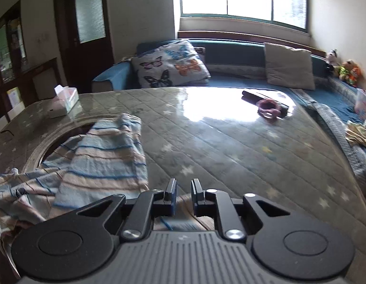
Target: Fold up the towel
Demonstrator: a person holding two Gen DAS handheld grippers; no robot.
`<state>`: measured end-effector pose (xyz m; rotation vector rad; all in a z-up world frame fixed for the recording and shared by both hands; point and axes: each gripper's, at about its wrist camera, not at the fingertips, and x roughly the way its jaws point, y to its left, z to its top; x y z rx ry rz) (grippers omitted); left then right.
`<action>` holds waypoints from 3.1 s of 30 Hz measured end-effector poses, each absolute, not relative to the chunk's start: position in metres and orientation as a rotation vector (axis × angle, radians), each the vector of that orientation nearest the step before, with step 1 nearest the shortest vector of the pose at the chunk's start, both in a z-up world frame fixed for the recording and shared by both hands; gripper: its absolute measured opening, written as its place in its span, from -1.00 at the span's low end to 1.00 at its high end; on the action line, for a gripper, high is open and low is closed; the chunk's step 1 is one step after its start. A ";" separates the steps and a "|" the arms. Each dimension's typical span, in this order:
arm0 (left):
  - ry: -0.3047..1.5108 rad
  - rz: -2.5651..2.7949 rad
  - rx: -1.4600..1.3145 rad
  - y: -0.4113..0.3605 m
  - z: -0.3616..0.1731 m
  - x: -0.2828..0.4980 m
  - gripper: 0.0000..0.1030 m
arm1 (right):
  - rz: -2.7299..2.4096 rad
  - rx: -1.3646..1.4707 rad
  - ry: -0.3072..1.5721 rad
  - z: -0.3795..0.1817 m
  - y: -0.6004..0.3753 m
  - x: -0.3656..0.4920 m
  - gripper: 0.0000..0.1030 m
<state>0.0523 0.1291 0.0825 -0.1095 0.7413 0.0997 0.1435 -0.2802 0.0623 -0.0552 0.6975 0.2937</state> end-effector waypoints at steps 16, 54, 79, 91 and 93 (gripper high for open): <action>0.813 -0.021 -0.109 0.095 0.044 0.185 -0.28 | 0.487 -0.040 0.753 0.025 -0.170 0.283 -0.59; 0.857 -0.084 -0.115 0.051 0.008 0.274 -0.07 | 0.045 -0.030 0.702 -0.001 -0.305 0.259 -0.90; 0.744 -0.543 0.149 -0.011 0.020 0.150 -0.75 | 0.070 -0.035 0.719 -0.012 -0.287 0.270 -0.90; 0.722 -0.440 0.015 0.000 0.043 0.177 0.01 | 0.065 -0.013 0.721 -0.014 -0.289 0.270 -0.90; 0.758 -0.436 -0.037 -0.002 0.036 0.190 -0.02 | 0.065 -0.008 0.719 -0.014 -0.289 0.271 -0.90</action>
